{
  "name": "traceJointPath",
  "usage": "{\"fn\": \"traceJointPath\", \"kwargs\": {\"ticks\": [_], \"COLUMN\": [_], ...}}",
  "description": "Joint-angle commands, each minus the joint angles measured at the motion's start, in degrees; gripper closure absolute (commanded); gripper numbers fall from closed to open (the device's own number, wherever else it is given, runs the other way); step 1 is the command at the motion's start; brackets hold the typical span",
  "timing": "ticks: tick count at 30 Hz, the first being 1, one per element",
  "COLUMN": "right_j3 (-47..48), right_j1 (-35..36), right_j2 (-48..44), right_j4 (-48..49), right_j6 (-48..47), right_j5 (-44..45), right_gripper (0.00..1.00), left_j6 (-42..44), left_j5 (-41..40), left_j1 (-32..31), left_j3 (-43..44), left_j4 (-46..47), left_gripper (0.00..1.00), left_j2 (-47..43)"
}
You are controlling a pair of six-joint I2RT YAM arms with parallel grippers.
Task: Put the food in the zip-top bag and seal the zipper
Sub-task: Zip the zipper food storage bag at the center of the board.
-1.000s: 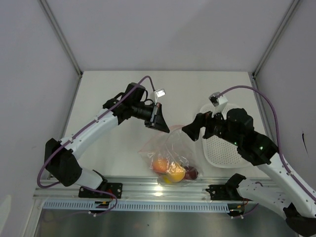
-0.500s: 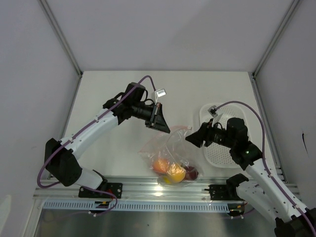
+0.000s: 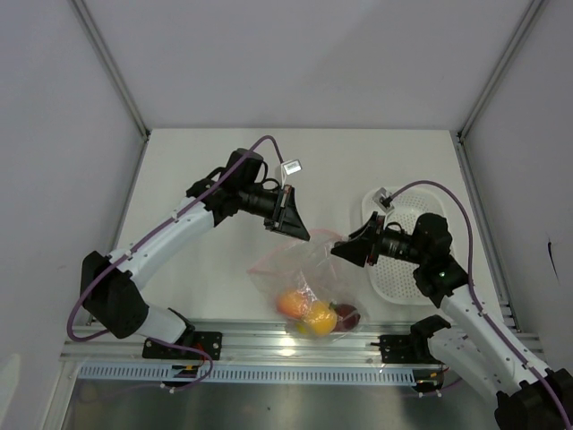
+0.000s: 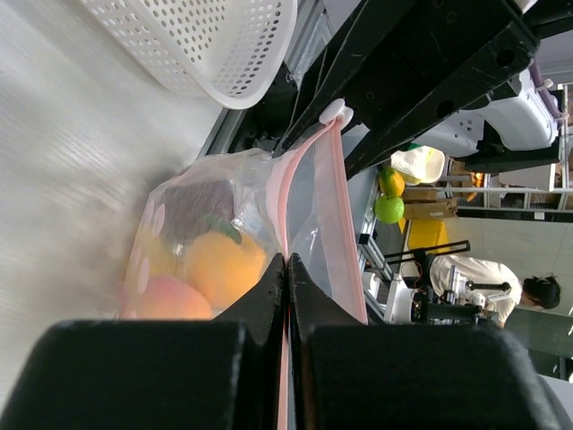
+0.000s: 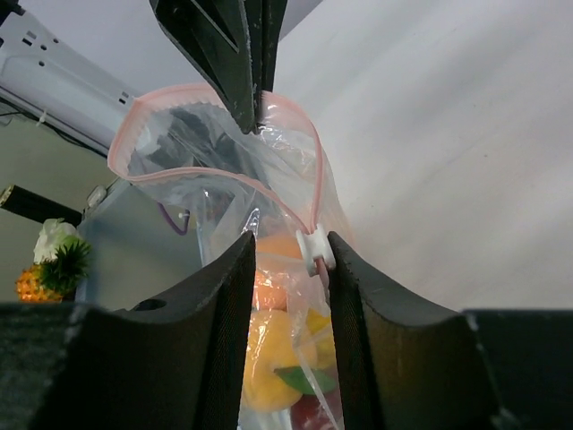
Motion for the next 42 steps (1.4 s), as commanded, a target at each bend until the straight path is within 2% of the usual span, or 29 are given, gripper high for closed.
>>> {"fn": "traceJointPath", "kwargs": {"ticks": [1, 6, 9, 13, 14, 16, 17, 18, 20, 25, 29, 31, 33, 34, 35, 36, 40, 42], "right_j3": [-1.5, -3.1, -4.0, -5.1, -5.2, -5.3, -5.3, -5.3, -5.3, -4.5, -2.5, -0.6, 2.6, 3.8, 4.8, 5.4, 10.0, 10.7], "right_j1": [0.2, 0.2, 0.2, 0.3, 0.3, 0.2, 0.2, 0.2, 0.2, 0.0, -0.1, -0.4, -1.0, -1.0, -1.2, -1.6, -1.7, -1.6], "right_j2": [-0.2, -0.7, -1.3, -1.2, -1.1, -0.4, -0.2, 0.0, 0.3, -0.5, -0.6, -0.9, -0.6, -0.6, -0.6, -0.6, 0.7, 1.8], "right_j4": [4.7, 6.1, 5.5, 6.5, 6.8, 7.7, 8.1, 8.7, 9.3, 10.3, 6.4, 3.7, -1.7, -3.6, -5.5, -5.6, -10.1, -10.4], "right_j6": [0.3, 0.6, 0.3, 0.7, 1.1, 1.5, 1.7, 2.0, 2.5, 3.3, 1.9, -0.2, -2.1, -4.2, -4.8, -4.5, -4.5, -4.8], "right_j5": [-1.6, -1.2, -0.8, -0.6, -0.7, -0.7, -0.8, -0.8, -0.2, 0.9, 0.4, -0.3, -1.2, -1.6, -1.7, -2.3, -3.0, -3.9], "right_gripper": [0.6, 0.61, 0.56, 0.6, 0.61, 0.73, 0.79, 0.9, 1.0, 1.0, 1.0, 1.0, 1.0, 1.0, 1.0, 1.0, 1.0, 1.0], "left_j6": [-0.7, -0.6, -0.7, -0.8, -0.8, -0.7, -0.7, -0.7, -0.7, -0.7, 0.6, 2.2, 3.7, 4.4, 5.8, 6.5, 8.5, 8.1], "left_j5": [1.7, 2.0, 1.8, 2.0, 2.0, 2.1, 2.2, 2.2, 2.3, 2.4, 1.6, 0.6, -0.8, -2.8, -3.9, -5.2, -10.2, -11.5], "left_j1": [-0.1, 0.0, -0.1, -0.1, -0.1, 0.0, -0.1, -0.1, 0.0, -0.1, 0.0, 0.1, 0.2, 0.2, 0.2, 0.2, 0.2, 0.2], "left_j3": [0.0, -0.1, -0.3, -0.4, -0.4, -0.4, -0.4, -0.4, -0.4, -1.2, -1.1, -0.5, 0.4, 0.8, 1.3, 1.6, 3.6, 3.3], "left_j4": [1.9, 1.8, 1.8, 2.3, 2.3, 2.4, 2.3, 2.3, 2.4, 2.4, 1.2, -0.3, -1.5, -1.6, -1.6, -1.5, 1.2, 3.4], "left_gripper": [0.99, 0.99, 0.99, 0.99, 1.0, 0.99, 0.99, 0.99, 0.99, 0.99, 0.99, 0.93, 0.82, 0.75, 0.62, 0.57, 0.41, 0.4], "left_j2": [-2.5, -2.4, -2.4, -2.4, -2.3, -2.3, -2.3, -2.3, -2.3, -2.3, -2.5, -2.5, -3.4, -4.0, -4.8, -6.6, -10.7, -12.1]}}
